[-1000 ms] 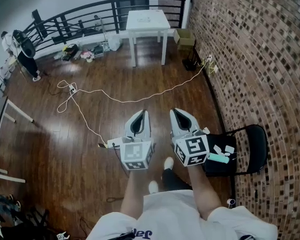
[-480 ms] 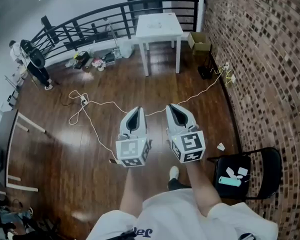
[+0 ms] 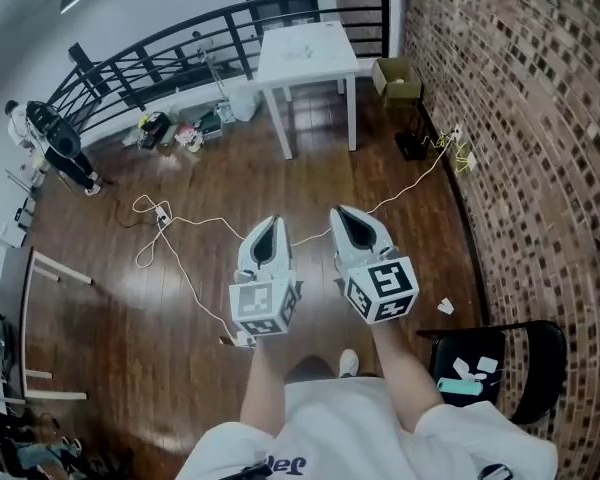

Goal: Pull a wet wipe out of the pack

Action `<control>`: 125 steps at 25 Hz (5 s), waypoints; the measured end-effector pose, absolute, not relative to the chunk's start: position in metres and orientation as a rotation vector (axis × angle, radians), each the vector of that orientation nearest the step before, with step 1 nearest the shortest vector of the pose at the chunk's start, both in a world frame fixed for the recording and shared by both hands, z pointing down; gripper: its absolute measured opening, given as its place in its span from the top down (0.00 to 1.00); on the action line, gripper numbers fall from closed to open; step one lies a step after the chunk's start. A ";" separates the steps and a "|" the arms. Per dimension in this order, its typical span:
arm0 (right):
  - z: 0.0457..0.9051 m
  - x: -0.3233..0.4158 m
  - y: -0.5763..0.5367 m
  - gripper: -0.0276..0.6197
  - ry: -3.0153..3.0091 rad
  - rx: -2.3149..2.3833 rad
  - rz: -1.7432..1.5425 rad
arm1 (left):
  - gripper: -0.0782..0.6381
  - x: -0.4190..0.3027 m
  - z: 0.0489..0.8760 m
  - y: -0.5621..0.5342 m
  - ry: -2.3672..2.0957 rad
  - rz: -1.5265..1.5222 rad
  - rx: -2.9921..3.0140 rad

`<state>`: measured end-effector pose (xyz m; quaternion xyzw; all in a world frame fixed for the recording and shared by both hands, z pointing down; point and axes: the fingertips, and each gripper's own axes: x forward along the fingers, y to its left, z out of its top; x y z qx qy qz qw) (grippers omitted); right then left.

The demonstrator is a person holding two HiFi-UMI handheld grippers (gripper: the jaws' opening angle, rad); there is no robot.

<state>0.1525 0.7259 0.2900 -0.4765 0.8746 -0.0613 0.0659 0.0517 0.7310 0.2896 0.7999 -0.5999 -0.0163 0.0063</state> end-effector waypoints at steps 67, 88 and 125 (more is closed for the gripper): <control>0.340 0.042 -0.337 0.97 2.704 -1.594 -0.195 | 0.87 -0.065 0.300 -0.347 -1.778 -0.090 2.655; 0.424 0.138 -0.540 0.97 3.052 -1.814 -0.073 | 0.87 -0.088 0.409 -0.545 -1.458 0.073 2.642; 0.633 -0.017 -0.589 0.71 3.981 1.127 0.928 | 0.87 -0.103 0.561 -0.564 -1.425 0.354 2.421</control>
